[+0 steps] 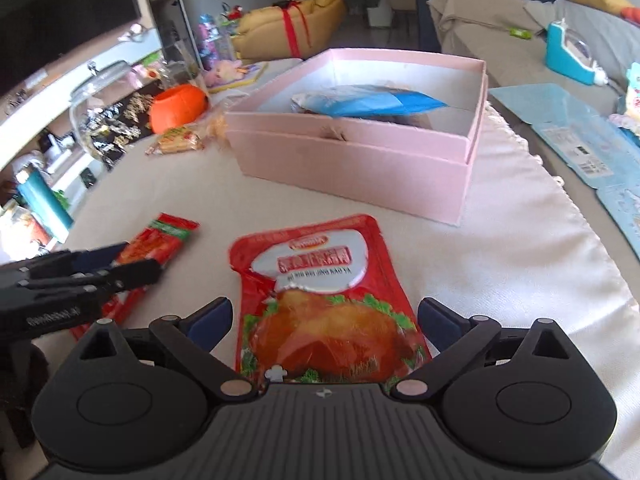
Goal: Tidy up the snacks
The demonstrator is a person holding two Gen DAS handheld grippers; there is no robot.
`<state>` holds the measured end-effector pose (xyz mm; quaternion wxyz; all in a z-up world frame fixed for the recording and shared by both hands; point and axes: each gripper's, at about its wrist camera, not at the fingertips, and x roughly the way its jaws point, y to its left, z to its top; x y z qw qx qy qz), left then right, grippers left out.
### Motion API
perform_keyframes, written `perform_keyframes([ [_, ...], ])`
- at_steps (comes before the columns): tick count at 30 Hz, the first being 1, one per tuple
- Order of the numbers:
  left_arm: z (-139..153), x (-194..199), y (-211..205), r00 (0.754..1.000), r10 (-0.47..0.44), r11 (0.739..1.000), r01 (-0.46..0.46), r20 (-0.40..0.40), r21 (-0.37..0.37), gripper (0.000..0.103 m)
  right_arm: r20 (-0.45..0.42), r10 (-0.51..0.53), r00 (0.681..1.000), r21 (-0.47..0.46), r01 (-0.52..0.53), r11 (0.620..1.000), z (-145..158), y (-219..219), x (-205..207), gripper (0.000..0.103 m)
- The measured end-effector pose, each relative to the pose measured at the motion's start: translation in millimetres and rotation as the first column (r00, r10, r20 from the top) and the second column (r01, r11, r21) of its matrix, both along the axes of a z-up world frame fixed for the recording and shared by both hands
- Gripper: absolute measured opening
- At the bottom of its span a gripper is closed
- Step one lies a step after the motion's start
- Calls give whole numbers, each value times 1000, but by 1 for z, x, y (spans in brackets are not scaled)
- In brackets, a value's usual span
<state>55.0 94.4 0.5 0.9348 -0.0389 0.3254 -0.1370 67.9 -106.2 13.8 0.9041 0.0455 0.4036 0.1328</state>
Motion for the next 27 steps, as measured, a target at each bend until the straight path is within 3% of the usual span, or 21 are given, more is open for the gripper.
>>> perform_keyframes([
  [4, 0, 0, 0, 1000, 0, 1000, 0, 0, -2, 58, 1, -32, 999, -2, 32, 999, -6, 3, 14, 101],
  [8, 0, 0, 0, 1000, 0, 1000, 0, 0, -9, 58, 48, -28, 998, -133, 34, 991, -12, 25, 15, 96],
  [10, -1, 0, 0, 1000, 1, 1000, -1, 0, -14, 58, 66, 0, 998, -166, 11, 986, -8, 33, 12, 82],
  [12, -1, 0, 1, 1000, 1, 1000, -1, 0, -19, 58, 55, 26, 998, -163, -16, 986, -2, 35, 10, 76],
  [14, -1, 0, 1, 1000, 2, 1000, -2, 0, -20, 58, 88, 41, 995, -178, -25, 984, 7, 36, 2, 62],
  [16, -1, 0, 1, 1000, 2, 1000, -2, 0, -19, 58, 98, 62, 993, -169, -45, 985, 17, 35, -3, 41],
  [21, -1, 0, 1, 1000, 2, 1000, -2, 0, -20, 58, 106, 39, 994, -146, -24, 989, 28, 22, -6, 36],
  [27, -1, 0, 1, 1000, 2, 1000, -2, 0, -20, 58, 135, -95, 986, -76, 106, 991, 43, -10, -3, 36],
])
